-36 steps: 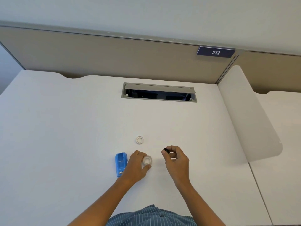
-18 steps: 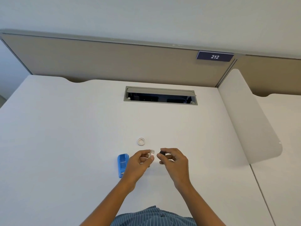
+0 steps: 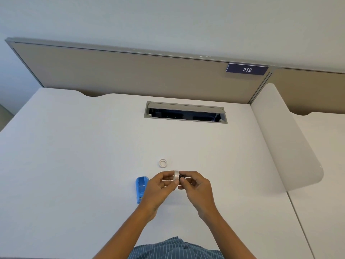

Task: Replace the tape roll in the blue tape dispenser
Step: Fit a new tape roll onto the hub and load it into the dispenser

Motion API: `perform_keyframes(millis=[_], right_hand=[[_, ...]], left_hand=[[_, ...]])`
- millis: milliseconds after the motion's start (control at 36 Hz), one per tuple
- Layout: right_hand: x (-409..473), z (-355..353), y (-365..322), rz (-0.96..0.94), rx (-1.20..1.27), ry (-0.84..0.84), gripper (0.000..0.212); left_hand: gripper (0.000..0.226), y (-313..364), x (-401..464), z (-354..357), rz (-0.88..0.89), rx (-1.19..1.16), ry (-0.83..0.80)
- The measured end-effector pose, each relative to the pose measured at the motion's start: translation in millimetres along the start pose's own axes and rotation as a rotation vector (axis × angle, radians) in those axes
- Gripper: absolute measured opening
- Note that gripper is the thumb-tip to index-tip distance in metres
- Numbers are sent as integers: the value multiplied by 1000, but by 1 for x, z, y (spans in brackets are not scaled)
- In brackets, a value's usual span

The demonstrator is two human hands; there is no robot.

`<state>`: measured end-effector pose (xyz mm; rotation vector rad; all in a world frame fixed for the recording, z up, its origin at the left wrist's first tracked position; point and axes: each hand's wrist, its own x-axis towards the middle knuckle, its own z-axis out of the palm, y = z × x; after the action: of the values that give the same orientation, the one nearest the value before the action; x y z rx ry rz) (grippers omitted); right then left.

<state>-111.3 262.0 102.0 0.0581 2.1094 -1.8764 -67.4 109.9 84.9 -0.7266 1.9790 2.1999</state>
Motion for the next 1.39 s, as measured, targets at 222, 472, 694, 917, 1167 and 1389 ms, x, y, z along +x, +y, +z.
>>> perform_keyframes(millis=[222, 472, 694, 917, 1167, 1389], right_hand=[[-2, -3, -4, 55, 48, 10, 18], [-4, -7, 0, -10, -28, -66, 32], [-3, -6, 0, -11, -31, -57, 31], [-1, -8, 0, -34, -117, -70, 29], [1, -10, 1, -66, -176, -115, 34], [-1, -9, 1, 4, -123, -101, 24]], left_hand=[[43, 4, -7, 0, 17, 13, 1], [44, 3, -8, -3, 28, 39, 11], [40, 3, -10, -3, 34, 50, 27], [34, 3, -11, -2, 26, 66, 38], [40, -4, -11, -3, 18, 67, 34], [41, -8, -14, -1, 25, 96, 9]])
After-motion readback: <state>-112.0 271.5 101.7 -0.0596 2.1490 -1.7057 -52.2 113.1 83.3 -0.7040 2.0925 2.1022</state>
